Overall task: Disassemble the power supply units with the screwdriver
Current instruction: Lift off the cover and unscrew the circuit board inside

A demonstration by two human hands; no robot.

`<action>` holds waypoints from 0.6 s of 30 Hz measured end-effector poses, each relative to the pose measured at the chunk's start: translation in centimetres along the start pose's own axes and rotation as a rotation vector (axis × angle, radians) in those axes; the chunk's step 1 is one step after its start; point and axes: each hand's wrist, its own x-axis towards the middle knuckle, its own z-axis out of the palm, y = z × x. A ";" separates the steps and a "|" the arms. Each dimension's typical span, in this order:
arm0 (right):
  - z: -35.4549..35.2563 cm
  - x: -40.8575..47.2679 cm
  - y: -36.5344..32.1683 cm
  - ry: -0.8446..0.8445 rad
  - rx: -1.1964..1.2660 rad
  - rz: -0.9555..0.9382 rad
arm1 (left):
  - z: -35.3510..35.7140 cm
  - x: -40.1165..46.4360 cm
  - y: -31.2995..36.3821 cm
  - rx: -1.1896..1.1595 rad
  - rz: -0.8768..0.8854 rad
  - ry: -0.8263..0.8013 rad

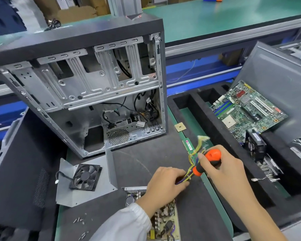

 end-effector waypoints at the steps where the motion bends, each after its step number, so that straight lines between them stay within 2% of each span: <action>1: 0.0 -0.1 0.0 0.000 -0.002 0.004 | -0.2 -0.1 -0.2 -0.032 0.034 -0.015; 3: 0.1 -0.2 -0.1 -0.013 -0.010 0.002 | -0.4 -0.5 -0.4 -0.030 0.090 -0.016; 7: 0.2 -0.8 -0.4 -0.016 0.028 -0.018 | -0.1 -1.6 -0.8 0.054 0.131 0.115; 10: 0.5 -1.5 -0.4 0.014 0.089 -0.009 | -0.2 -2.0 -1.2 -0.041 0.105 0.173; 18: 0.9 -2.7 -1.1 0.052 0.077 -0.017 | -0.4 -2.9 -1.6 -0.118 0.269 0.271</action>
